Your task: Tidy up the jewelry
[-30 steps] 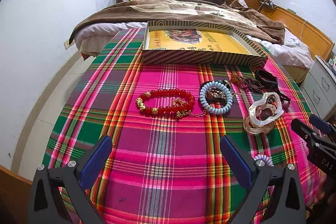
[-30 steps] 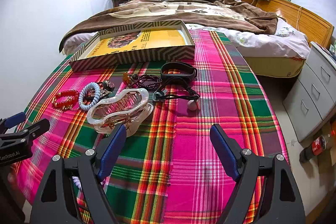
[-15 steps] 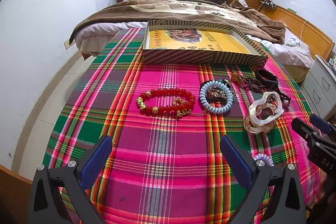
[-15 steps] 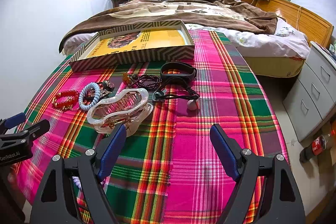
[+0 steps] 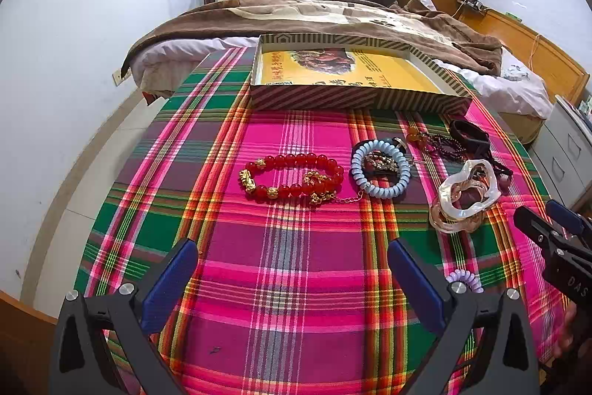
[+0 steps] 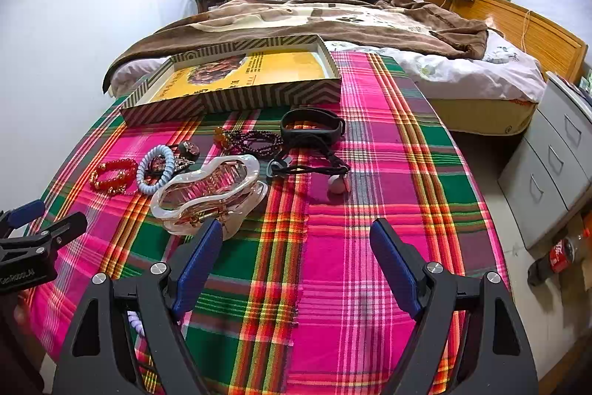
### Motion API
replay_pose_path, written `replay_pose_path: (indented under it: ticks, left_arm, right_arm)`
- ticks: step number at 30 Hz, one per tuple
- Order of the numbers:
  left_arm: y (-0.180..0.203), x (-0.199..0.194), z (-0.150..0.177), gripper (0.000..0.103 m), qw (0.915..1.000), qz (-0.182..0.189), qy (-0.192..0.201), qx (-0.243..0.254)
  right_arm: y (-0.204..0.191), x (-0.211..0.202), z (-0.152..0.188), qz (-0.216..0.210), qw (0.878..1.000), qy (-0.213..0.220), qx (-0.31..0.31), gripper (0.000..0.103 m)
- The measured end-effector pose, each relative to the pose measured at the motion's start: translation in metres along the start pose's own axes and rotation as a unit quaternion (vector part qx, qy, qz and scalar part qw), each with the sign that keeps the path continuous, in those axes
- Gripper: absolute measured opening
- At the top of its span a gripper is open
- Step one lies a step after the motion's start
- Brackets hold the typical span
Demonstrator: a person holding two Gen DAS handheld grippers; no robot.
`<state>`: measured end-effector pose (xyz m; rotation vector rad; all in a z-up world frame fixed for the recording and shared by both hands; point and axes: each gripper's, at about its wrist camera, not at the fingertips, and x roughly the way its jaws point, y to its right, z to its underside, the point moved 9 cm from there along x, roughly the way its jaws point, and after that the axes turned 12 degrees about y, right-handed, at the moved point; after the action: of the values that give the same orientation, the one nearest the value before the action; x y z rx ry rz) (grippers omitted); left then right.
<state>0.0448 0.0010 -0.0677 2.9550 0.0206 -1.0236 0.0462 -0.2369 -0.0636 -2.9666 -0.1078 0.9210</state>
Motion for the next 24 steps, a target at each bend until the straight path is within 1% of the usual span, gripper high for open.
replay_pose_path:
  ticks: [10, 14, 19, 21, 23, 24]
  left_arm:
    - [-0.002, 0.008, -0.003, 0.103, 0.9999, -0.005, -0.006, 0.011]
    - [-0.004, 0.012, -0.004, 0.103, 0.9998, 0.001, -0.011, 0.014]
    - [-0.011, 0.018, -0.002, 0.103, 0.9985, 0.045, -0.028, -0.016]
    - [-0.012, 0.02, -0.003, 0.103, 0.998, 0.056, -0.029, -0.007]
    - [-0.013, 0.021, -0.004, 0.103, 0.9977, 0.06, -0.031, 0.006]
    - [-0.015, 0.023, -0.004, 0.103, 0.9976, 0.06, -0.032, 0.009]
  right_arm:
    - [0.008, 0.009, -0.002, 0.007, 1.0, -0.004, 0.004, 0.082]
    - [0.017, 0.012, -0.005, 0.017, 1.0, -0.002, 0.007, 0.082]
    - [0.038, 0.017, -0.011, 0.037, 0.999, 0.0, 0.016, 0.082]
    - [0.042, 0.023, -0.012, 0.036, 0.999, -0.008, 0.005, 0.082]
    - [0.045, 0.029, -0.014, 0.039, 0.999, -0.007, -0.008, 0.082]
    - [0.045, 0.031, -0.016, 0.034, 0.999, -0.006, -0.014, 0.082]
